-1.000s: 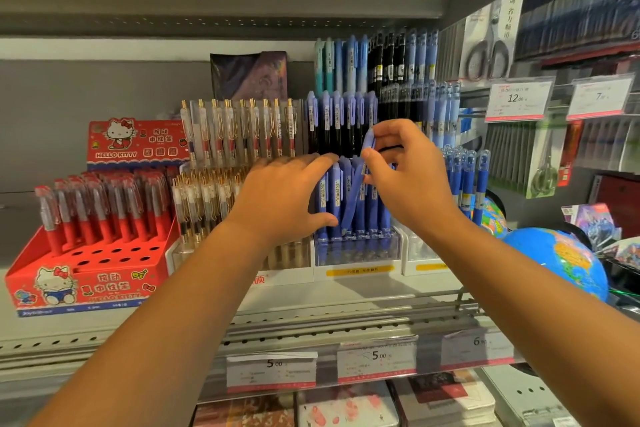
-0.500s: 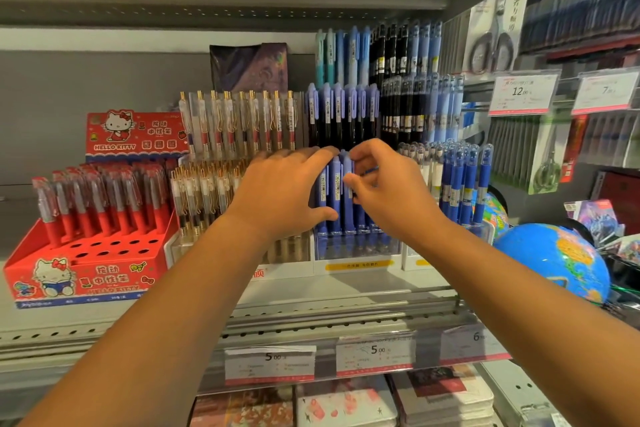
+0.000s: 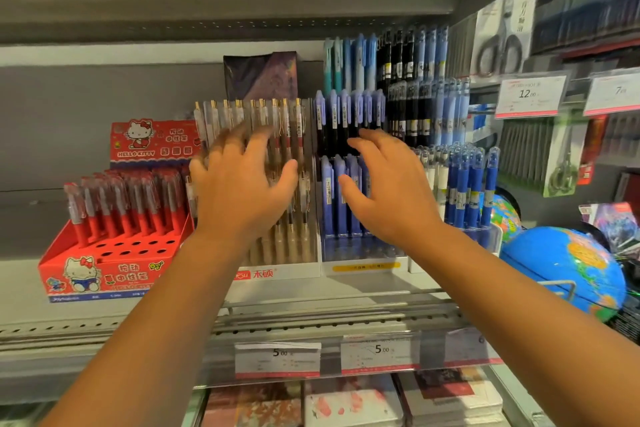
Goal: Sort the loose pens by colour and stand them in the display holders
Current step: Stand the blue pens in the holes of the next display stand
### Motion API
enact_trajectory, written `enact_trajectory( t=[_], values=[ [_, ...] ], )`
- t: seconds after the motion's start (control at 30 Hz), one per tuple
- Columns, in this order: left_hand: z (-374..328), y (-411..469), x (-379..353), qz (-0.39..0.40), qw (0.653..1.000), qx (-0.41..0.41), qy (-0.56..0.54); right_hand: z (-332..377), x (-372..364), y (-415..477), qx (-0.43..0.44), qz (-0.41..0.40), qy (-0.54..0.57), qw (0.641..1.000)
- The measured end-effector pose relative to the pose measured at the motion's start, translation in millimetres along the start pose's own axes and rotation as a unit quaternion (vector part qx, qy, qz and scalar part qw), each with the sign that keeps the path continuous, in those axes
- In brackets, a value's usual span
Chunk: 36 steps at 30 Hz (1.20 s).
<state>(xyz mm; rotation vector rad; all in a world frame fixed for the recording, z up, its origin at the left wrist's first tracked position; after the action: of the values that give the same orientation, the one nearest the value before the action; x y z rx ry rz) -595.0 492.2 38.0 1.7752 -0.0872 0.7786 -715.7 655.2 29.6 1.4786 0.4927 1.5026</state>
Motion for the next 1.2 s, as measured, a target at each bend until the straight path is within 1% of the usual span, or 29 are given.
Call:
enact_trajectory(
  t=[0.03,0.1,0.17,0.27,0.3,0.33,0.4,0.43,0.47,0.5,0.57,0.6,0.63,0.7,0.73,0.8,0.9,0.93,0.97,1.0,1.07,1.1,1.13,1.17,1.2],
  values=[
    [5,-2,0,0.035,0.999,0.019,0.017,1,-2,2,-0.001,0.024,-0.015,1.000],
    [11,-6,-4,0.096,0.993,0.018,0.066,1,-5,4,-0.004,0.061,-0.051,0.997],
    [11,-8,-5,0.104,0.990,0.004,0.094,-1,-7,5,0.000,0.071,-0.070,0.995],
    [10,-5,0,0.106,0.992,0.001,0.072,-3,-5,7,0.000,0.081,-0.062,0.995],
    [11,-6,3,0.090,0.995,0.002,0.043,-2,-4,8,-0.006,0.079,-0.051,0.996],
    [12,-8,9,0.057,0.998,0.010,-0.005,1,-3,8,-0.012,0.070,-0.032,0.997],
    [19,-13,22,-0.031,0.990,0.052,-0.127,14,-2,5,-0.009,0.029,0.033,0.999],
    [24,-16,28,-0.062,0.977,0.084,-0.186,24,-3,2,-0.007,0.016,0.085,0.996],
    [30,-17,32,-0.074,0.960,0.125,-0.240,36,-6,0,-0.010,0.017,0.147,0.989],
    [37,-17,36,-0.067,0.938,0.171,-0.294,49,-10,-2,-0.019,0.028,0.208,0.978],
    [50,-17,39,-0.027,0.884,0.254,-0.392,71,-23,-5,-0.052,0.059,0.285,0.955],
    [56,-18,37,-0.004,0.863,0.285,-0.417,79,-30,-5,-0.075,0.073,0.302,0.948],
    [60,-21,35,0.024,0.851,0.304,-0.427,84,-36,-4,-0.099,0.085,0.306,0.943],
    [63,-27,30,0.092,0.836,0.315,-0.439,90,-45,-2,-0.134,0.088,0.289,0.944],
    [66,-29,27,0.119,0.834,0.309,-0.441,93,-47,-2,-0.145,0.081,0.283,0.945],
    [68,-31,27,0.147,0.832,0.297,-0.446,96,-49,-3,-0.163,0.068,0.286,0.942],
    [78,-27,32,0.202,0.801,0.295,-0.480,101,-50,-2,-0.182,0.062,0.272,0.943],
    [84,-28,33,0.203,0.800,0.278,-0.491,104,-49,-3,-0.183,0.056,0.254,0.948],
    [91,-29,37,0.188,0.811,0.252,-0.494,108,-50,-4,-0.177,0.042,0.228,0.957],
    [101,-31,40,0.155,0.834,0.229,-0.478,114,-51,-5,-0.163,0.021,0.201,0.966],
    [128,-36,51,0.044,0.880,0.209,-0.424,133,-56,-8,-0.105,-0.022,0.191,0.976],
    [143,-39,58,-0.008,0.894,0.217,-0.392,144,-61,-10,-0.072,-0.031,0.200,0.977],
    [160,-41,62,-0.043,0.901,0.237,-0.361,154,-68,-12,-0.044,-0.026,0.207,0.977],
    [177,-43,62,-0.051,0.906,0.269,-0.324,163,-77,-14,-0.026,-0.008,0.210,0.977],
    [191,-45,62,-0.031,0.906,0.307,-0.290,171,-86,-15,-0.021,0.021,0.209,0.977]
  ],
)
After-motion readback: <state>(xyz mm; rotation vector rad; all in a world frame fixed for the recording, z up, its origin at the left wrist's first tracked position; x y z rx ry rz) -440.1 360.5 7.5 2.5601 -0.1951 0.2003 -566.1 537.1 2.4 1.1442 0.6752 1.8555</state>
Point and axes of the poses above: each hand's wrist, its own y-axis towards the middle knuckle, its own x-axis out of the back of the hand, z = x × y, the point moved 1 cm from there along y, towards the middle knuckle, and after that the axes turned 7 degrees about y, right-handed, at the moved point
